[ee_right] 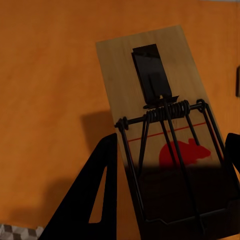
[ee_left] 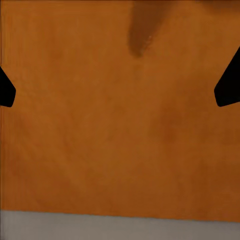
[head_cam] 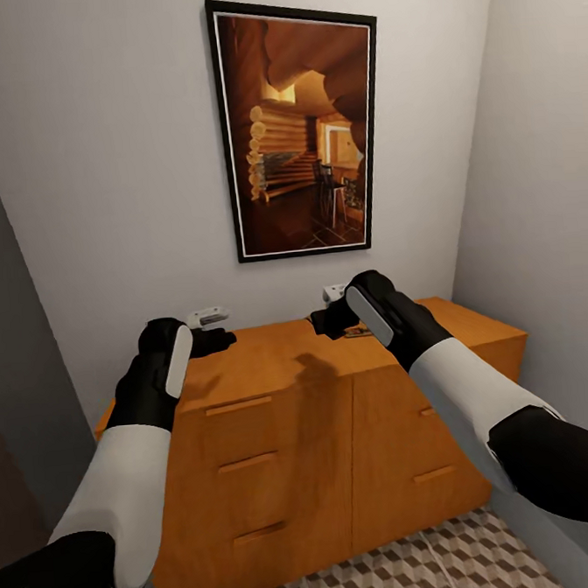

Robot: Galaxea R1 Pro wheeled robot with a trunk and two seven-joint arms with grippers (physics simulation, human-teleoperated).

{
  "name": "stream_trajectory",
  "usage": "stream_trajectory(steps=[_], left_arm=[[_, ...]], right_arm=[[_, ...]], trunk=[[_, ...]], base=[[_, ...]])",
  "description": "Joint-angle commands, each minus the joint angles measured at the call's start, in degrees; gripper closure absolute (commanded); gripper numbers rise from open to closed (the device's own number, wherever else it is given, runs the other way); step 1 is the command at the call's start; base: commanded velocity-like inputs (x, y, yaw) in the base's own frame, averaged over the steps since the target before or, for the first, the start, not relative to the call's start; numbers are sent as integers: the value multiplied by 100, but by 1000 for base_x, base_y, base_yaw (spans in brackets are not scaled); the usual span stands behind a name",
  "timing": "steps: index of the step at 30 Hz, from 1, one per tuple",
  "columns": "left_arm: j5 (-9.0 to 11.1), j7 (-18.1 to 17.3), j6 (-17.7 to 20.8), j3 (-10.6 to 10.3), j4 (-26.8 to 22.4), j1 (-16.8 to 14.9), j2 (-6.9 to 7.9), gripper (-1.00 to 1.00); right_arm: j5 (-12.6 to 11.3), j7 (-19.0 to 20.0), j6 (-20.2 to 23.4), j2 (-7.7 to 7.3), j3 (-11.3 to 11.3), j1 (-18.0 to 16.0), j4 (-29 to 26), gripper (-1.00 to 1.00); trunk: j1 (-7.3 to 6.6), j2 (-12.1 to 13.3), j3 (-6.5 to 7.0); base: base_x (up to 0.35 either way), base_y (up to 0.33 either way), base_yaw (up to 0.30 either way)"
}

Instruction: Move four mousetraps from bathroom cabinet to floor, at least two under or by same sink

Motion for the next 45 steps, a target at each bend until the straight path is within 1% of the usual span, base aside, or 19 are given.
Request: stream_trajectory(steps=[1, 11, 19, 23, 32, 35, 36, 39, 45], left_arm=[[59, 52, 20, 10, -4, -5, -10, -100], [56, 52, 17, 3, -4, -5, -22, -100], [58, 52, 17, -2, -4, -5, -26, -100], [59, 52, 16, -15, -4, -5, -36, -100], [59, 52, 10, -36, -12, -5, -107, -100], [59, 52, 8, -37, -63, -5, -124, -100], [59, 52, 9, -37, -115, -5, -136, -100], [59, 52, 13, -37, -221, -5, -163, -100], [59, 52, 15, -39, -313, -5, -189, -100]], right_arm=[[-35, -21, 16, -2, 9, -6, -3, 100], [-36, -21, 16, -2, -4, -5, -9, 100], [-33, -21, 16, -2, -152, -3, -12, 100], [-29, -24, 16, -2, -178, -4, -12, 100], [-21, -29, 16, -7, -194, -5, -12, 100], [-21, -29, 16, -48, -197, -4, -12, 100], [-23, -29, 16, -107, -198, -4, -12, 100], [-26, -30, 16, -198, -199, -3, -12, 100], [-27, -30, 16, -251, -196, -5, -12, 100]], trunk=[[0, -3, -7], [0, -3, -7], [0, -3, -5], [0, -3, 3], [0, -3, 27], [0, -3, 35], [0, -3, 38], [0, -3, 46], [0, -3, 57]], base=[[0, 0, -6], [0, 0, -1], [0, 0, -11], [0, 0, -168], [0, 0, -263], [0, 0, -283], [0, 0, -285], [0, 0, -286], [0, 0, -287]])
